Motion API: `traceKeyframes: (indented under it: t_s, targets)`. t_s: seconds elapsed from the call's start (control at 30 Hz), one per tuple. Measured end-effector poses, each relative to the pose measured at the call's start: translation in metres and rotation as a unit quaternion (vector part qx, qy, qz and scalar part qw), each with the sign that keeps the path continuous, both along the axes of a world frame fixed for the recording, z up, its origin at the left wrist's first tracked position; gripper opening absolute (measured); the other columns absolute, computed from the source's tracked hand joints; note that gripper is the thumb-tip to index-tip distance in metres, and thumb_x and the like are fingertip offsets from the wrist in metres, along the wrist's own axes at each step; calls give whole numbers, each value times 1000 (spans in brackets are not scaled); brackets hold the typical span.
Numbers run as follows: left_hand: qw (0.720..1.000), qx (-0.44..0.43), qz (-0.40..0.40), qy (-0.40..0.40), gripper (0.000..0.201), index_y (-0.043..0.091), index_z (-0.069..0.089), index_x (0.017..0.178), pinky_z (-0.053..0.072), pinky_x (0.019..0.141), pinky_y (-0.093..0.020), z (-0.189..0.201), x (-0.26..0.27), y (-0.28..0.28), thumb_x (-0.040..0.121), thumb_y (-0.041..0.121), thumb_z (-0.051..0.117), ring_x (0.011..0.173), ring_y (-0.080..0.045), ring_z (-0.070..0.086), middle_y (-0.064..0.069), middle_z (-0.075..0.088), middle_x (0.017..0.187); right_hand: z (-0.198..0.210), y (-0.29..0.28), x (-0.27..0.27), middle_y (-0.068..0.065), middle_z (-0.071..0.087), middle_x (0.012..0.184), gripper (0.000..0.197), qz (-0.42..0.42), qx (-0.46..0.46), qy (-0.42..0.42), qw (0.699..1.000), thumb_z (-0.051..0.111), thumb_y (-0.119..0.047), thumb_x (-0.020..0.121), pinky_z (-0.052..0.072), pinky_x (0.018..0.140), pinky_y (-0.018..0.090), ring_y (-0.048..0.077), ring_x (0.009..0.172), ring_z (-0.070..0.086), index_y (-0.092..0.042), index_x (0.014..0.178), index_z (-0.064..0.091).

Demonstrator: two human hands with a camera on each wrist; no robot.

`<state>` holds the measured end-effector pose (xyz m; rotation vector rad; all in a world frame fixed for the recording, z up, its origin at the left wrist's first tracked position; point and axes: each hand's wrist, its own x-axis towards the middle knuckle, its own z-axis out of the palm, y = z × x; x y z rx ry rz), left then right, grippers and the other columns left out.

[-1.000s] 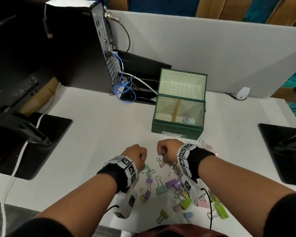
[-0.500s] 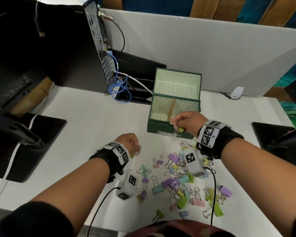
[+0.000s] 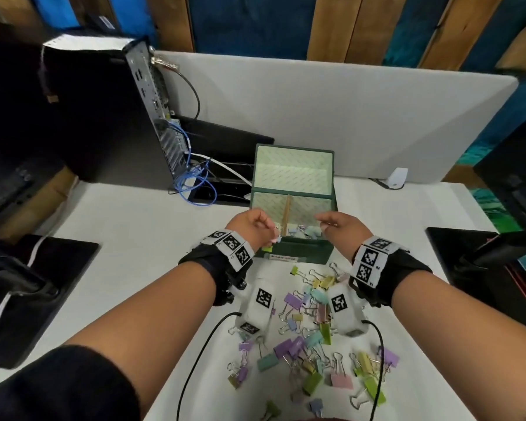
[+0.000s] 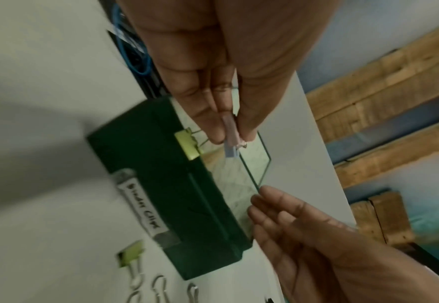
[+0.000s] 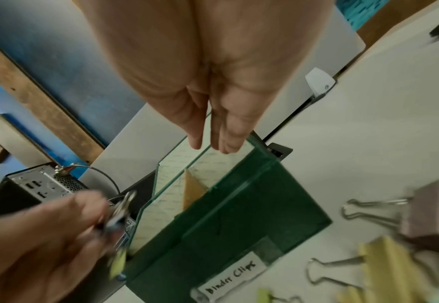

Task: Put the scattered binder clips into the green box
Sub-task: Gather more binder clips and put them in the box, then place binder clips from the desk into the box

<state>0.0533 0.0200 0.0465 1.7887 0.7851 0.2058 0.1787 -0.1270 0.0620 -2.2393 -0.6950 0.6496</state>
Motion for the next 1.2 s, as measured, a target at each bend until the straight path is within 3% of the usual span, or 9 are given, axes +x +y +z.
traceKeyframes:
  t_s: [0.07,0.17,0.23,0.37,0.5,0.6,0.7,0.9,1.2]
  targets:
    - [999,36,-20,-11,22,20,54,69,49,51,-8,7,19,-6,81,8,67,55,-4,59,6,60,62,-1,-14,-4,4,60,125,29,8,4,-4,1000,43,-8,95,40,75,16,16,100,56,-22,111,63]
    - [997,74,-28,-16,22,24,55,68,45,47,-8,11,46,-15,83,11,64,58,-6,58,9,58,63,-8,-35,-10,4,65,114,24,11,9,21,1000,47,-11,94,54,71,31,19,81,61,-26,102,64]
    - [994,100,-48,6,12,24,58,77,43,45,-8,10,57,-21,87,17,59,62,-7,56,11,57,68,-13,-47,-13,2,66,105,22,25,-11,27,999,49,-11,92,55,71,33,25,83,64,-28,96,62]
    - [991,112,-74,5,6,25,62,85,53,70,-25,3,50,-23,87,22,59,78,-14,60,7,61,83,-24,-61,-20,1,64,104,25,68,-61,39,995,49,-6,90,42,64,10,13,86,57,-20,104,65]
    - [984,96,-134,74,12,25,62,87,53,70,-29,-1,8,-16,83,13,62,72,-16,58,5,59,78,-30,-53,-25,1,61,124,32,158,-163,0,974,50,-10,88,41,86,17,16,108,57,-20,116,62]
    - [931,176,-255,196,27,34,58,94,47,78,-26,-10,-32,-10,75,21,71,82,-16,57,7,56,89,-33,-36,-34,2,48,139,44,241,-221,-54,944,56,-12,86,38,101,26,20,125,48,-24,128,53]
    - [868,209,-342,295,80,37,40,129,45,99,-34,-24,-76,-14,60,46,80,112,-19,49,4,43,122,-47,-11,-36,0,31,152,61,316,-254,-102,909,56,-9,84,31,114,32,23,138,34,-27,139,39]
    - [801,268,-421,330,120,54,1,136,30,112,-45,-48,-131,-33,48,55,82,135,-25,24,-1,18,147,-69,10,-39,5,11,160,79,402,-323,-168,840,61,-16,82,22,119,37,27,145,19,-29,148,18]
    - [849,286,-336,292,88,33,28,138,41,102,-41,-66,-124,-42,65,47,75,121,-26,36,-4,34,136,-69,-3,-42,5,38,143,59,359,-296,-170,869,60,-20,86,35,108,28,22,131,40,-24,141,38]
